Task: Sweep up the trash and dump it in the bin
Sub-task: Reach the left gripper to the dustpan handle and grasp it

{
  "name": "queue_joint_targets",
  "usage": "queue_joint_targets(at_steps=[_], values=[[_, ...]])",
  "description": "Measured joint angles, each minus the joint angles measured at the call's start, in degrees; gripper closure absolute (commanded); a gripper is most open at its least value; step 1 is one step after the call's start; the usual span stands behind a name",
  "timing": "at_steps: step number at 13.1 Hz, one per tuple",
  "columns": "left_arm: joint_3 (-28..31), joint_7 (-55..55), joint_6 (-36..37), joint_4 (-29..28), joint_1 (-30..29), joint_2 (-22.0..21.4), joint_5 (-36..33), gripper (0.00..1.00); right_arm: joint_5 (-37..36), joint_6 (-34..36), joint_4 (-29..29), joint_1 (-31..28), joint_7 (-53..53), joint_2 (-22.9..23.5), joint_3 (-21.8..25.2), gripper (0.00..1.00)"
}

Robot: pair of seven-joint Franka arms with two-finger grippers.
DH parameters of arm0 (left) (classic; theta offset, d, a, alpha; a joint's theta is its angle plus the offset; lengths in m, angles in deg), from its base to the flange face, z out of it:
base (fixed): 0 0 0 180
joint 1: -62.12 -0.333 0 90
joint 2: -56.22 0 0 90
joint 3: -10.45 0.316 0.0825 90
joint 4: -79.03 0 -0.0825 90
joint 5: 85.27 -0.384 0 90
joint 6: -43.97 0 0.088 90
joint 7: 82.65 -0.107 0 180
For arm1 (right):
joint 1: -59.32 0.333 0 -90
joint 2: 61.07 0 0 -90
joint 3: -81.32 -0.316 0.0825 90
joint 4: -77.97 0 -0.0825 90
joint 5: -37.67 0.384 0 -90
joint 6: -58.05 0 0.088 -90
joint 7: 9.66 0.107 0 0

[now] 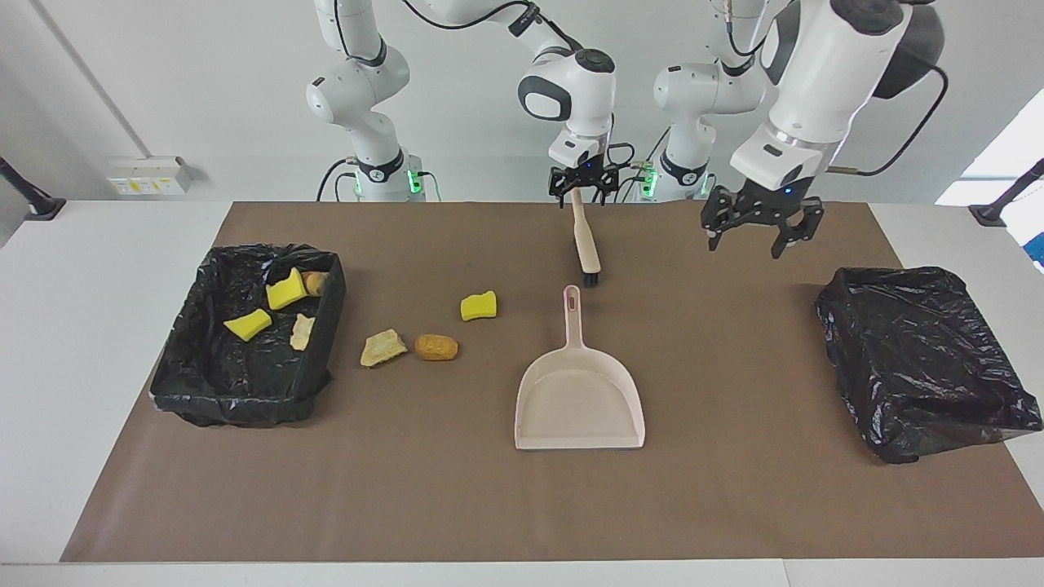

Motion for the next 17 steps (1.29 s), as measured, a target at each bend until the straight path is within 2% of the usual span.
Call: queue_joint_targets(at_steps=[4,5,6,9,11,15,16,17], values=[[-7.96,9.83,-9.52,-5.04,0.60,4.51,0.01,0.00,0.20,-4.88,4.48,0.99,6.17,-1.32,0.04,0.00],[-9.10,12.46,-11.52,-5.55,1.11,6.14,0.00,0.00,0.21,-4.97,4.53,0.99,6.21,-1.32,0.10,0.04],[-9.56,15.09,-14.14,-6.01,2.21,8.23,-0.21,0.00,0.20,-4.98,4.52,0.99,5.77,-1.32,0.11,0.14],[-10.22,22.59,-21.07,-6.90,5.74,14.47,-3.07,0.00,0.20,-4.99,4.52,1.01,4.29,-1.32,0.09,0.24],[-10.71,25.50,-24.93,-7.87,6.98,16.93,-3.63,0.00,0.20,-5.00,4.52,1.03,4.16,-1.32,0.08,0.33],[-10.79,26.59,-27.62,-10.15,7.23,17.75,-3.68,0.01,0.20,-5.00,4.51,1.04,4.06,-1.32,0.08,0.62],[-10.82,26.94,-27.92,-10.57,7.32,17.82,-3.68,0.16,0.20,-5.00,4.51,1.04,4.02,-1.32,0.08,0.77],[-10.85,27.07,-28.13,-10.74,7.38,17.94,-3.68,0.23,0.20,-5.00,4.51,1.03,4.00,-1.32,0.09,0.95]])
